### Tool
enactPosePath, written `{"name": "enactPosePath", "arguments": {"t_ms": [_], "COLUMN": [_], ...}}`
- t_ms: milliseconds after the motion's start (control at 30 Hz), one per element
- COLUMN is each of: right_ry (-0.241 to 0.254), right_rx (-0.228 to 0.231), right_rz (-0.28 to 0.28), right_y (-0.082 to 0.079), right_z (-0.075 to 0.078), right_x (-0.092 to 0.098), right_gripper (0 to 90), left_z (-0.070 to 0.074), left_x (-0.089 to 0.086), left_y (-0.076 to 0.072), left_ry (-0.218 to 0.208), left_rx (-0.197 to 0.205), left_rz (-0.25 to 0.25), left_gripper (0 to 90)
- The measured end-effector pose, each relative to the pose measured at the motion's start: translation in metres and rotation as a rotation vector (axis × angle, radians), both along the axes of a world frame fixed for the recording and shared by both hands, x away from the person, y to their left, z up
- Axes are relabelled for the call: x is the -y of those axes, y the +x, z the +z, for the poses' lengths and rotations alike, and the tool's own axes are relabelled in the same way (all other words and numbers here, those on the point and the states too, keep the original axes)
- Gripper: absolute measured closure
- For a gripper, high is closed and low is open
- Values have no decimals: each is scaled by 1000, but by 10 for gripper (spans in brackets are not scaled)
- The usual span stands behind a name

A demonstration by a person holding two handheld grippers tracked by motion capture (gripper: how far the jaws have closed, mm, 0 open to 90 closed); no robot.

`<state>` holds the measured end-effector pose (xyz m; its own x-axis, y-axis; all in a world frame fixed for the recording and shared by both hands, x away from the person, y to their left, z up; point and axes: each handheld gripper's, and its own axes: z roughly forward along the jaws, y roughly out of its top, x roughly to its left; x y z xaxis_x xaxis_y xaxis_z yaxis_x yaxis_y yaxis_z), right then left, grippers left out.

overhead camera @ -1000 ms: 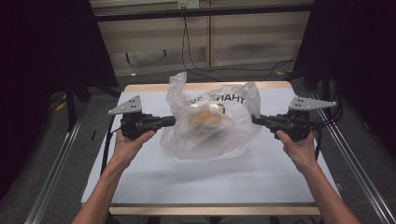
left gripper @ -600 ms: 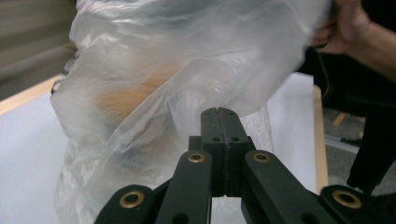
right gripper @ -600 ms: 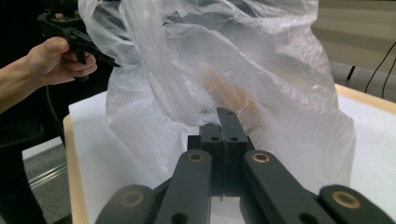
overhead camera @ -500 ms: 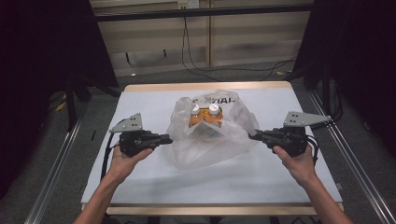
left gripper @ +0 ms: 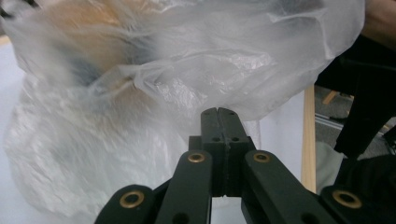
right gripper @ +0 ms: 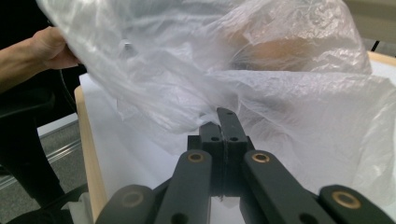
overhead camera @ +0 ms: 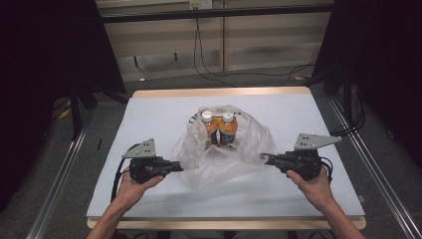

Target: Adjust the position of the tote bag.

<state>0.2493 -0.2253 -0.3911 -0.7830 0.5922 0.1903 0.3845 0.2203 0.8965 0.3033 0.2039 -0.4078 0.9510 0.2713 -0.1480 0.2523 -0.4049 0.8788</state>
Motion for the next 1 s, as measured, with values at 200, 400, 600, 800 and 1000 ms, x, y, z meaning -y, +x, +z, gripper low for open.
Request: {"name": "enactPosePath", "arguments": {"t_ms": [200, 400, 600, 800, 1000], "right_ry": [-10, -13, -35, -74, -92], "right_rx": [-20, -34, -67, -80, -99], "right_rz": [12, 17, 27, 29, 26], "right_y": [-2, -7, -7, -8, -8], "right_z": [-9, -15, -28, -36, -43], "right_x": [-2, -1, -1, -4, -6], "right_gripper": [900, 900, 900, 900, 900], "left_z": [-17, -30, -42, -46, -51], "left_x": [2, -1, 2, -1, -1], "left_y": [-6, -9, -12, -12, -11], "left_ry": [33, 49, 88, 92, 94], "left_rx": [-32, -67, -83, -89, -112], "left_rz": [-15, -13, -22, -24, -22], "left_gripper": [900, 900, 900, 900, 900]}}
